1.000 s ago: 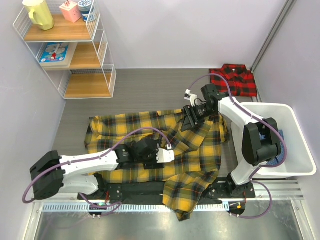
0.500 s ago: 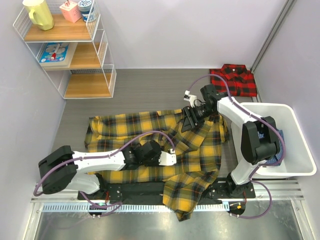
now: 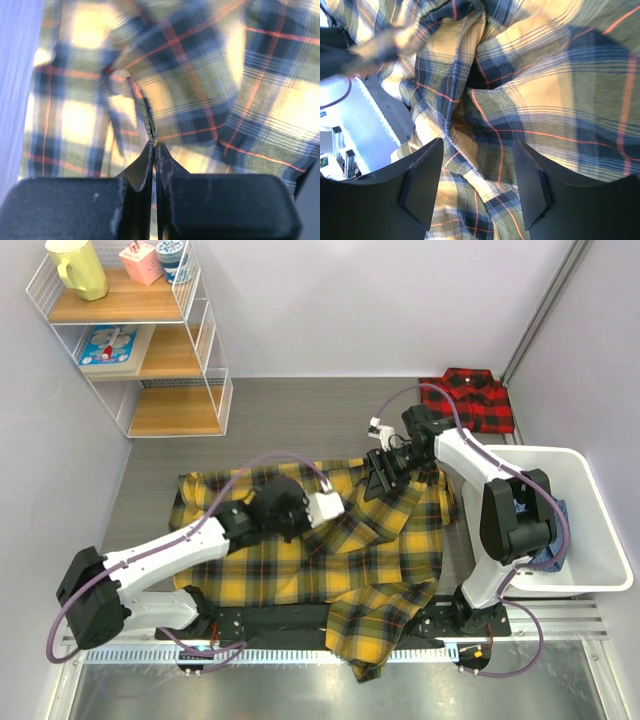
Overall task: Fold and stack the long sleeve shirts
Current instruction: Fold the shirt
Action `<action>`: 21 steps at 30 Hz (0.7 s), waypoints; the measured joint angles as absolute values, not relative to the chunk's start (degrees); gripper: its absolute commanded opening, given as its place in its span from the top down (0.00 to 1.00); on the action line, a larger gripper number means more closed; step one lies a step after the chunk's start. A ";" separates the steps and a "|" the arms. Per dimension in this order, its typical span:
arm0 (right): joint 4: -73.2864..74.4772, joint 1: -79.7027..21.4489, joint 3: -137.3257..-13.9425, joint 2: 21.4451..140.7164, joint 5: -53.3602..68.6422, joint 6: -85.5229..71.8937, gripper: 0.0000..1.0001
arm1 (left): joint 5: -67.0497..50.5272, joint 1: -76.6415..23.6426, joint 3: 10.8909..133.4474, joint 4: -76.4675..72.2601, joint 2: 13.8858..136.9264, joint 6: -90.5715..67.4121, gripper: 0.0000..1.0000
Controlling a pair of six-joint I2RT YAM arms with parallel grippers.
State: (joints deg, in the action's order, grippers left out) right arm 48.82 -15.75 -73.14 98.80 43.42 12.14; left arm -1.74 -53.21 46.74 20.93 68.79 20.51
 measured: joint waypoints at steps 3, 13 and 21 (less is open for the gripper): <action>49.32 -14.26 -75.42 99.48 42.94 12.45 0.35 | -8.29 -44.40 51.75 25.93 68.18 17.37 1.00; 48.36 -11.88 -81.56 103.94 37.45 12.91 0.50 | -29.04 -19.35 61.28 40.42 68.55 11.73 1.00; 44.91 -14.06 -81.54 108.53 33.01 12.34 0.67 | -47.22 -10.61 64.47 54.02 70.19 18.57 1.00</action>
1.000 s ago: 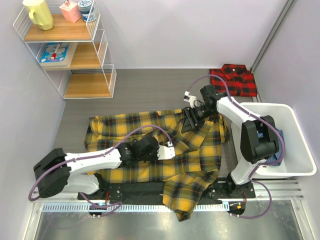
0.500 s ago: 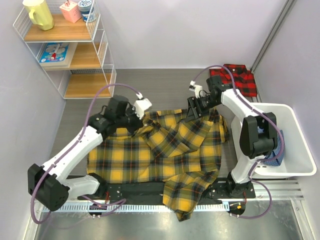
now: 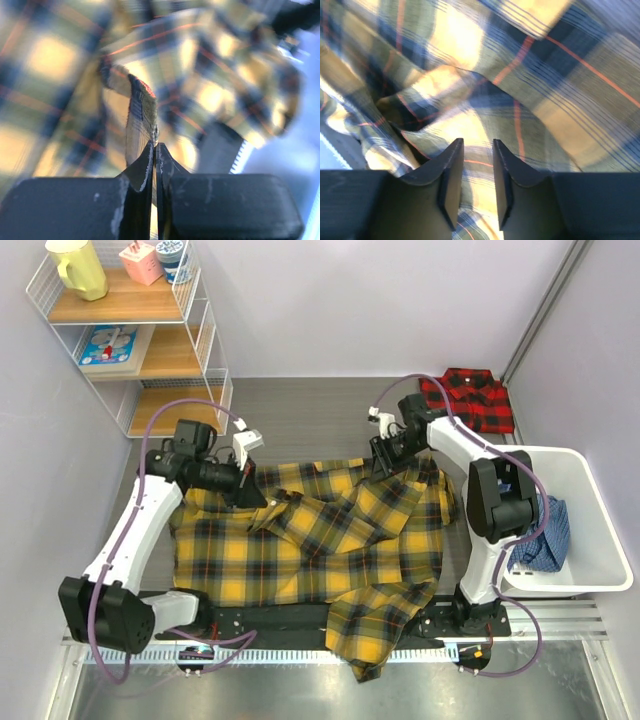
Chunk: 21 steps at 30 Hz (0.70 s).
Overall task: Fold and stack the long sleeve shirts
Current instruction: Fold the shirt
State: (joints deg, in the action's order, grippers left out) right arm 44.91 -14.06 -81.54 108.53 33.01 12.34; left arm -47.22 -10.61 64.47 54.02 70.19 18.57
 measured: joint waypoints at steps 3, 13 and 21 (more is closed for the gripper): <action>43.94 -14.81 -81.54 108.57 34.98 12.10 0.69 | -52.90 -13.21 68.31 61.04 69.47 25.54 1.00; 43.97 -19.42 -79.44 108.38 42.48 13.50 0.74 | -58.54 -39.40 82.15 65.84 68.38 30.06 1.00; 43.90 -21.71 -71.77 108.36 43.35 13.56 0.74 | -60.29 -43.13 95.90 58.59 74.98 24.64 1.00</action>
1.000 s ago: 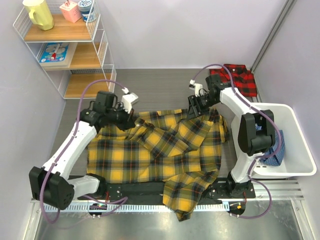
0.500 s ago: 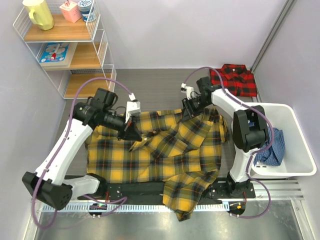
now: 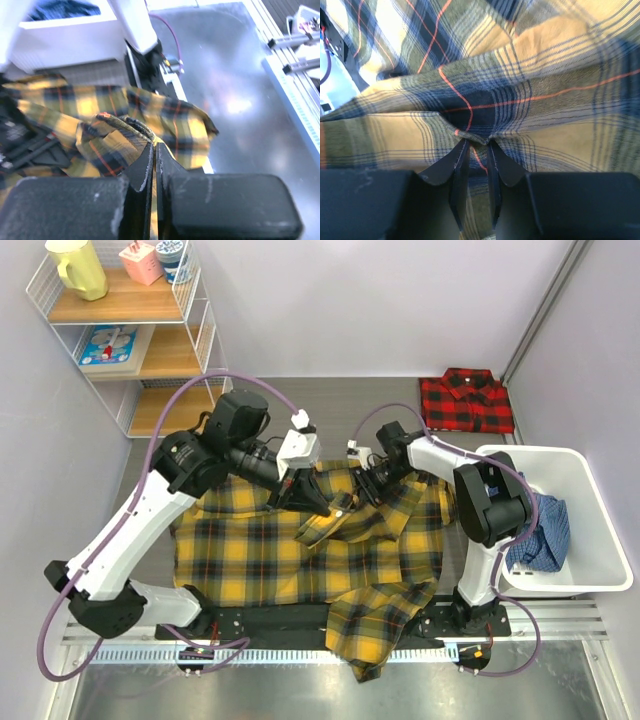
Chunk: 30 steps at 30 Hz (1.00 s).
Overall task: Fold and stack the long sleeve shirts
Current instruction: Fold the shirt
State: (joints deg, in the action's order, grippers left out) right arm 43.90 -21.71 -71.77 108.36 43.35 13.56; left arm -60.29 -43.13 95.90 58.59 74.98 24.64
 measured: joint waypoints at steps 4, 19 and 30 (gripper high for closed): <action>43.94 -21.96 -69.73 108.27 43.48 13.98 0.63 | -59.48 -43.13 94.61 52.66 74.85 19.42 1.00; 55.46 -19.97 -77.34 106.54 41.56 20.84 0.28 | -44.01 -16.80 72.36 38.15 71.09 0.38 1.00; 61.69 -14.66 -83.57 106.54 38.65 23.90 0.24 | -39.48 -1.37 59.20 35.62 78.06 0.45 1.00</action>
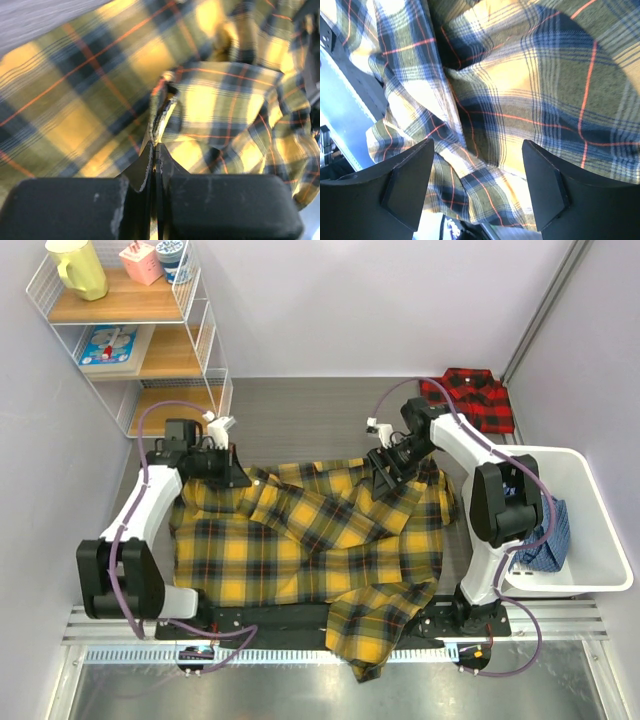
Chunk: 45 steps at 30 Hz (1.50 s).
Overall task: Fold and stack the long sleeve shirts
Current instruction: Fold the shirt
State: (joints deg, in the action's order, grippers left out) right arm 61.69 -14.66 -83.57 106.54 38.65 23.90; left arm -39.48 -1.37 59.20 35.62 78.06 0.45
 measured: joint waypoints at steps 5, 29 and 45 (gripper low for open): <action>63.00 -14.90 -83.57 106.54 37.32 24.88 0.25 | -40.53 5.28 58.26 33.71 81.87 1.76 1.00; 64.93 -11.40 -92.86 108.40 28.71 24.97 0.32 | -29.78 15.57 60.53 35.73 92.14 9.56 0.51; 61.32 -14.63 -92.60 112.16 22.87 23.55 0.37 | -18.50 8.43 61.25 43.59 87.29 19.11 0.51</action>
State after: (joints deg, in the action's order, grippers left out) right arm 61.32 -14.63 -92.60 112.16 22.87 23.55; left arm -18.50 8.43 61.25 43.59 87.29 19.11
